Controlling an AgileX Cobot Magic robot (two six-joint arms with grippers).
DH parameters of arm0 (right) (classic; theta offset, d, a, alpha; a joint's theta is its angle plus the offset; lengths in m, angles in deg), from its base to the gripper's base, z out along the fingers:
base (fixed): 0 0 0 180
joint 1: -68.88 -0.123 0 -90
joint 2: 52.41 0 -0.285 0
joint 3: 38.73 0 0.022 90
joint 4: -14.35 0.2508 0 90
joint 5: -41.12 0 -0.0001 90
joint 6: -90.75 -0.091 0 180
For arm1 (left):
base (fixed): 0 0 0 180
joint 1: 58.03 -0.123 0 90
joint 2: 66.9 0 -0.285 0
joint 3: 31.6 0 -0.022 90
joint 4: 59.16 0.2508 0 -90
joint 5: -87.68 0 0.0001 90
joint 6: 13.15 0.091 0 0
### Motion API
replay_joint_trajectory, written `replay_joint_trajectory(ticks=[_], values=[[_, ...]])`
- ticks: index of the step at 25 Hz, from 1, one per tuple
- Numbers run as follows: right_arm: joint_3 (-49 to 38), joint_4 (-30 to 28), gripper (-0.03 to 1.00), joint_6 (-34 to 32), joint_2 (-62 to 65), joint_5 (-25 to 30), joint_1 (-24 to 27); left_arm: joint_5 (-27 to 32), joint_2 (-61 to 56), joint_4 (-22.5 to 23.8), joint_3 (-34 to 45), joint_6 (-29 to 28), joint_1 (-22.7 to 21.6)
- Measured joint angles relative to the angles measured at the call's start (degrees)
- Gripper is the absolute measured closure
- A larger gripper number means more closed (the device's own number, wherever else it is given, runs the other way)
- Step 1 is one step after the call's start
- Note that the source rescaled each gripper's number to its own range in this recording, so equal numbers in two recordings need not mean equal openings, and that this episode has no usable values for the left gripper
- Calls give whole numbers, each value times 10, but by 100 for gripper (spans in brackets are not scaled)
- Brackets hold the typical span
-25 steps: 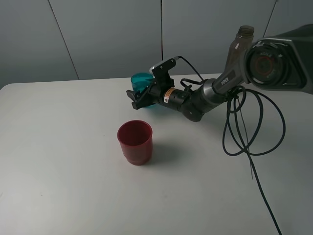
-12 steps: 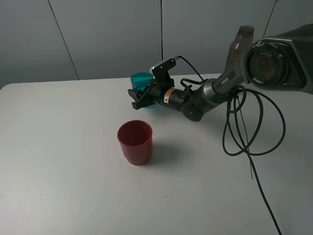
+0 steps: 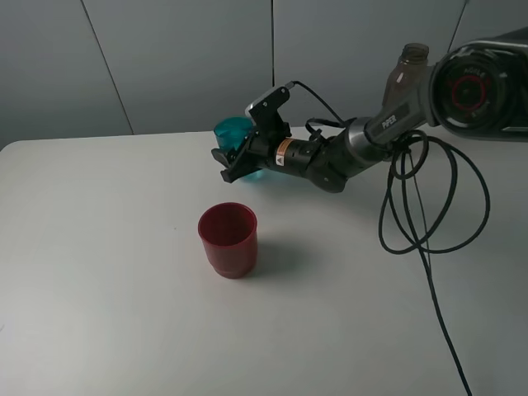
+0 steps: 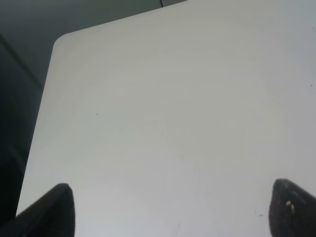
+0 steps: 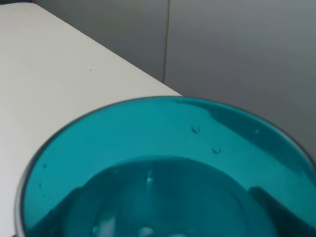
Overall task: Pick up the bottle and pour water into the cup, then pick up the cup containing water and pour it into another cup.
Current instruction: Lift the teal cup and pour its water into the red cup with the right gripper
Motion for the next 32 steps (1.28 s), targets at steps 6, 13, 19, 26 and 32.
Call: replay_joint_trajectory(ticks=[6,13,19,26,32], values=[[-62,-10,93,3,56,-4,0,0,0,0,0,0,0],[-144,-15,93,31,123,-7,0,0,0,0,0,0,0],[-209,-16,93,82,174,-13,0,0,0,0,0,0,0],[-292,-4,93,129,236,-71,0,0,0,0,0,0,0],[-322,-2,93,133,258,-79,0,0,0,0,0,0,0]])
